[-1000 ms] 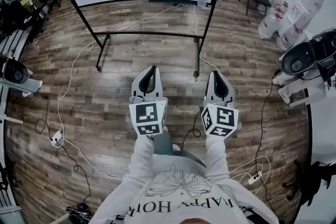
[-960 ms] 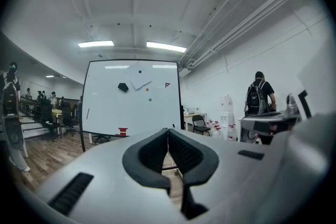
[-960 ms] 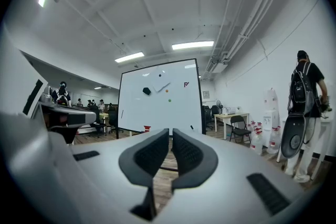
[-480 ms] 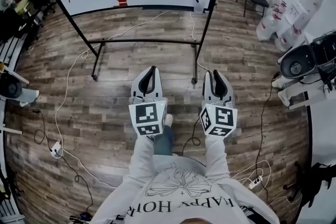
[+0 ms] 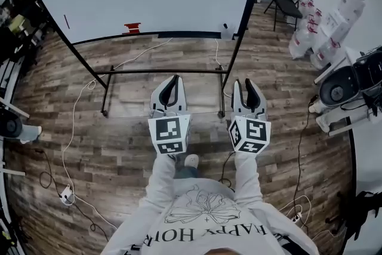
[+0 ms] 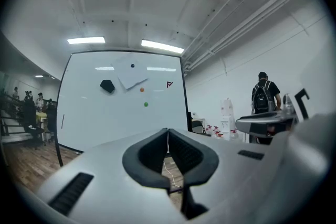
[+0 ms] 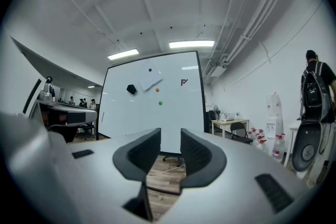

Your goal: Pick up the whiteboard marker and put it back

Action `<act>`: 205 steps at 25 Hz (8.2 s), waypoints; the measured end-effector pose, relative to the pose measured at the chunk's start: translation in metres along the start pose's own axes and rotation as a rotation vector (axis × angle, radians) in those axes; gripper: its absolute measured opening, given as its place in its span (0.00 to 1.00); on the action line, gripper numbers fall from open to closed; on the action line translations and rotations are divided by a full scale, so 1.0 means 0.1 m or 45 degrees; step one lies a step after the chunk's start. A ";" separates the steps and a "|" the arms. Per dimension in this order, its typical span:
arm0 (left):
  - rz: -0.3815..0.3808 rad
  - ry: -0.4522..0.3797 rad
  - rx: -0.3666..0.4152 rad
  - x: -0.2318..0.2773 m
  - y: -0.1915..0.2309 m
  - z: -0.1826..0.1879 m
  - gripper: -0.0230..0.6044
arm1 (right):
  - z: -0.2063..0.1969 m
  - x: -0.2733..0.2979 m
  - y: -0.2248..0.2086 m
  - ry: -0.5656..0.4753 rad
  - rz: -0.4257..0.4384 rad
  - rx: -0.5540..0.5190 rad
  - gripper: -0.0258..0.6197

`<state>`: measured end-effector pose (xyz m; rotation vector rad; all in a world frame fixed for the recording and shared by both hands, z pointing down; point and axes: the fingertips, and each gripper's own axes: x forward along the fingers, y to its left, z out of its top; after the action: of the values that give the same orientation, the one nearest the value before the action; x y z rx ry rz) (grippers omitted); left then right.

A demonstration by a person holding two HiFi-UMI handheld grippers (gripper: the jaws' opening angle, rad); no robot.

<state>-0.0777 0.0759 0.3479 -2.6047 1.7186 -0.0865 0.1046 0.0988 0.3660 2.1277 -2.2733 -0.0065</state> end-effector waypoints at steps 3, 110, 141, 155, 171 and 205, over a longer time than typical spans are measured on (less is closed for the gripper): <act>-0.019 0.000 0.007 0.33 0.15 0.02 0.05 | 0.01 0.36 0.00 0.003 -0.012 -0.001 0.19; 0.232 0.206 -0.124 4.09 1.26 -0.53 0.05 | -0.44 4.75 -0.68 0.218 0.275 -0.232 0.14; 0.470 0.344 -0.232 3.72 2.37 -1.23 0.05 | -2.50 5.30 0.50 0.755 0.495 -1.254 0.15; 0.454 0.347 -0.226 3.75 2.30 -1.23 0.05 | -2.32 5.22 0.67 0.661 0.551 -1.071 0.21; 0.334 0.197 -0.125 4.03 1.81 -0.61 0.05 | -0.70 4.94 0.28 0.322 0.402 -0.279 0.06; 0.371 0.093 -0.072 3.72 1.68 -0.20 0.05 | -0.13 4.69 -0.08 0.129 0.332 -0.101 0.05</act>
<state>-0.0867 -0.3321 0.3727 -2.3828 2.1336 -0.1306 0.0823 -0.3693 0.3870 1.7393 -2.4269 0.0164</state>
